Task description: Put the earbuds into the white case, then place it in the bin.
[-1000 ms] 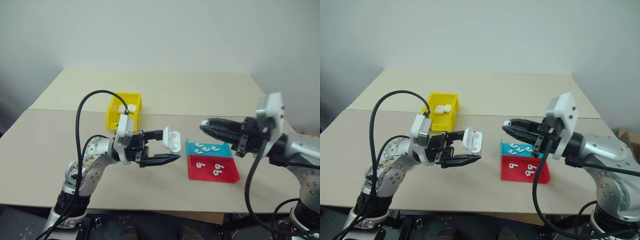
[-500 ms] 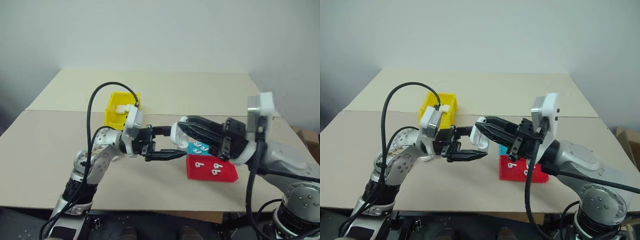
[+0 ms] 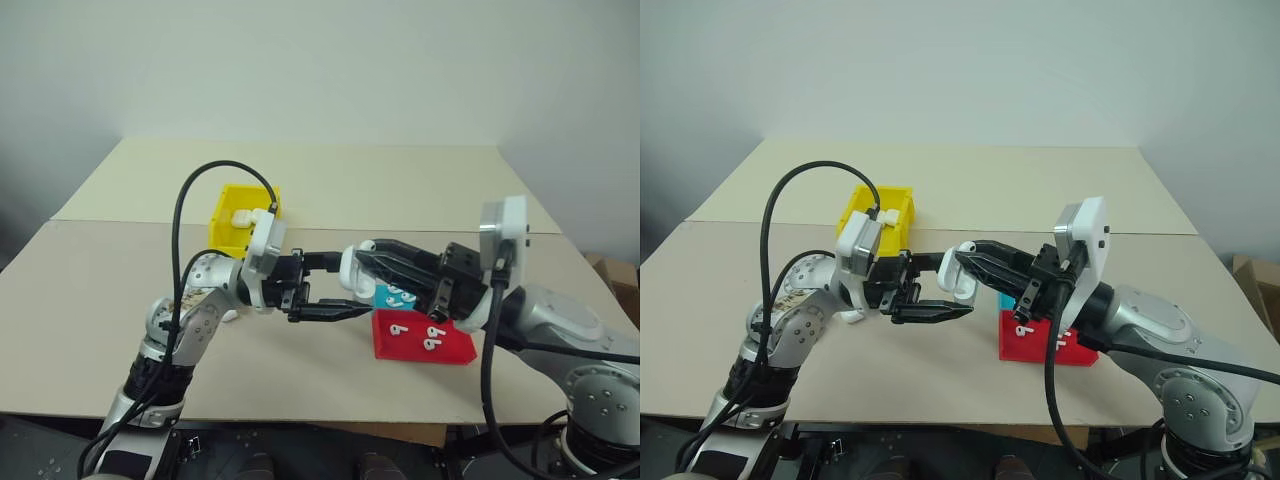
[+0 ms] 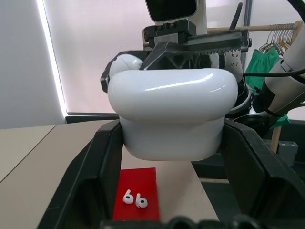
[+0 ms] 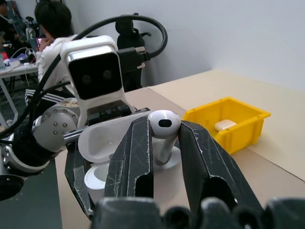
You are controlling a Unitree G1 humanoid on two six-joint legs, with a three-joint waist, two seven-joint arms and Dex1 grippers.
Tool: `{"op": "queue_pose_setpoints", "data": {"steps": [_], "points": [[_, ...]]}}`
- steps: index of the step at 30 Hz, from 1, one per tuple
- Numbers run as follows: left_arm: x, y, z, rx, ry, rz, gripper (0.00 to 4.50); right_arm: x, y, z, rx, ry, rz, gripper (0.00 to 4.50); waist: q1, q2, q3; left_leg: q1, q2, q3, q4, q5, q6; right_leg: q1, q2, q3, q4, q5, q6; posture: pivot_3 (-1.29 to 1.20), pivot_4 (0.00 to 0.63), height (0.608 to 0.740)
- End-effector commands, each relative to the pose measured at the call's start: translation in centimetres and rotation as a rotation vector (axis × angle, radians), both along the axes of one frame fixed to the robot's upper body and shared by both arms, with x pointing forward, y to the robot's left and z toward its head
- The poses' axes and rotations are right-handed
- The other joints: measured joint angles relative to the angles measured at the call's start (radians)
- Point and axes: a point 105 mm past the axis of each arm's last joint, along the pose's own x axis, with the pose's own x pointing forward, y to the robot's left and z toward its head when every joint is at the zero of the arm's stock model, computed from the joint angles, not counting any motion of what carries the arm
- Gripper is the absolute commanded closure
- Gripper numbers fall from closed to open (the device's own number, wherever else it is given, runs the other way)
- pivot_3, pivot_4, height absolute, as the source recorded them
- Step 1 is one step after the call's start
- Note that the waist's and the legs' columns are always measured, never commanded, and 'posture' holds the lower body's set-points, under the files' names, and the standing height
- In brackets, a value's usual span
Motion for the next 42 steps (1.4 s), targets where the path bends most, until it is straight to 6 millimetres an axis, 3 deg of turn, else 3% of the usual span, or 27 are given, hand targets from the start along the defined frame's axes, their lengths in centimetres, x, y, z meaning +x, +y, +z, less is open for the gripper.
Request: {"op": "queue_pose_setpoints", "data": {"steps": [1,8,19,26,31,37,42], "points": [[-0.4,0.2,1.0,-0.021,-0.053,-0.005,1.70,-0.2,-0.2,0.7,-0.001,-0.056,-0.009,3.91,0.000,0.000,0.000,0.000,0.000,0.000,0.000,0.000,0.000,0.000,0.000,0.000,0.000,0.000,0.000,0.00,0.150,0.740],[-0.3,0.2,1.0,-0.021,-0.056,-0.002,1.70,-0.2,-0.3,0.3,-0.030,-0.067,-0.005,3.91,0.001,0.000,0.000,0.000,0.000,0.000,0.000,0.000,0.000,0.000,0.000,0.000,0.000,0.000,0.000,0.00,0.150,0.740],[-0.1,0.2,1.1,-0.022,-0.067,0.007,1.70,-0.3,-0.3,0.3,-0.048,-0.092,0.014,0.27,0.001,0.000,0.000,0.000,0.000,0.000,0.000,0.000,0.000,0.000,0.000,0.000,-0.001,0.000,0.000,0.00,0.150,0.740],[0.1,0.3,0.9,-0.019,-0.067,0.011,1.70,0.0,-1.4,1.6,-0.029,-0.122,-0.023,0.27,0.002,0.000,0.000,0.000,0.000,0.000,0.000,0.000,0.000,0.000,0.000,0.000,-0.001,0.000,0.000,0.00,0.150,0.740],[0.3,1.1,0.5,-0.001,-0.069,0.033,1.70,1.6,-4.3,2.4,-0.142,-0.125,-0.102,0.27,0.004,0.000,0.000,0.000,0.000,0.000,0.000,0.000,0.000,0.000,0.000,0.000,-0.001,0.000,0.000,0.00,0.150,0.740],[0.2,1.4,0.4,-0.008,-0.070,0.050,1.70,6.2,-8.3,-3.2,-0.686,-0.033,-0.208,0.27,0.001,0.000,0.000,0.000,0.001,0.000,0.000,0.000,0.000,0.001,0.000,-0.001,-0.004,0.000,0.000,0.00,0.150,0.740],[0.2,1.6,0.4,-0.012,-0.072,0.064,1.70,10.2,-9.8,-5.4,-0.975,-0.121,-0.176,0.43,-0.009,0.002,0.001,0.000,0.001,0.002,0.000,0.000,0.000,0.000,0.000,0.001,-0.005,0.001,0.000,0.00,0.150,0.740]]}}
